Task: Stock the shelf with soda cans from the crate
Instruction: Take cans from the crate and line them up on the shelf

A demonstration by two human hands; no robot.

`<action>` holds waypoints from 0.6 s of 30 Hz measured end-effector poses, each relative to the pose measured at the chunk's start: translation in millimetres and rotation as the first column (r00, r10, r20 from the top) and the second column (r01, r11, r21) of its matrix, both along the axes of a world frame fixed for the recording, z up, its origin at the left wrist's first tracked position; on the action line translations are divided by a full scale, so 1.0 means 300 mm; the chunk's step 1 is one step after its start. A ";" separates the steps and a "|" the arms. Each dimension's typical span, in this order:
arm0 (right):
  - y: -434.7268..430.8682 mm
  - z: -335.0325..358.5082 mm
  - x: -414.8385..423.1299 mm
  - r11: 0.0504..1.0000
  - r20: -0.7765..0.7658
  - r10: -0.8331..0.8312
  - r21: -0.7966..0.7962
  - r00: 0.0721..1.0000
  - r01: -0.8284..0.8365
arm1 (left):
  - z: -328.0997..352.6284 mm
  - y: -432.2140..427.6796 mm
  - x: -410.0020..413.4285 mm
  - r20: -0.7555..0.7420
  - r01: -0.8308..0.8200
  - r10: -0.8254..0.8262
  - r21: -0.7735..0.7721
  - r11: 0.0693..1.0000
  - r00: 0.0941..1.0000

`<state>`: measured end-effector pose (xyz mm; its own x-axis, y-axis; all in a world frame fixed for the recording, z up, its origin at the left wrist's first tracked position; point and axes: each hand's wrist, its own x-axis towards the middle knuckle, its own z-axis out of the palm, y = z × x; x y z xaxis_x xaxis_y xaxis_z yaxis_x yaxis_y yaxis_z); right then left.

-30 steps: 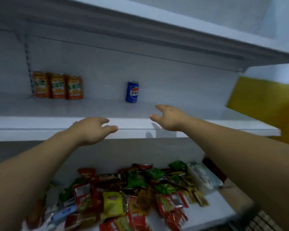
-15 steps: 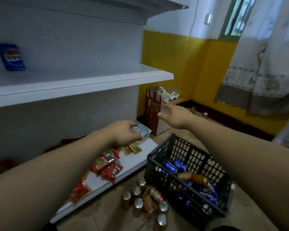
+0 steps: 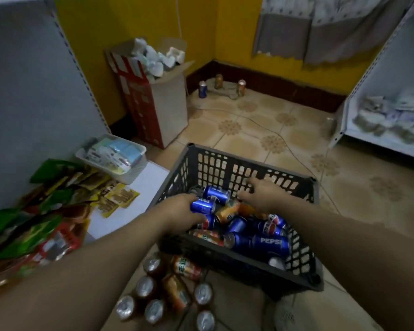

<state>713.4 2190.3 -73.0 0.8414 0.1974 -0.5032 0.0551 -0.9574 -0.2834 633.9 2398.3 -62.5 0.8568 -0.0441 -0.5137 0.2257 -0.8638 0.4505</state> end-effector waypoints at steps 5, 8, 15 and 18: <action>-0.003 -0.354 0.170 0.999 -0.115 -0.040 -0.003 0.992 0.040 | -0.350 -0.014 0.252 -0.145 0.086 -0.086 -0.009 0.996 0.986; -0.004 -0.546 0.198 0.995 -0.373 0.098 0.013 0.923 -0.101 | -0.529 -0.033 0.325 -0.233 0.153 -0.151 -0.007 0.988 0.961; 0.006 -0.798 0.101 0.839 -0.383 0.439 -0.148 0.813 -0.523 | -0.673 -0.031 0.295 -0.329 0.285 -0.277 -0.027 0.958 0.903; -0.001 -0.730 0.089 0.931 -0.264 0.344 -0.033 0.901 -0.365 | -0.622 -0.014 0.257 -0.288 0.265 -0.266 -0.043 0.963 0.920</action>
<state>740.2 2190.1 -291.9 0.5682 0.4096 -0.7137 0.3322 -0.9077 -0.2564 711.1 2394.2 -249.3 0.6286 -0.2510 -0.7361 0.1089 -0.9088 0.4028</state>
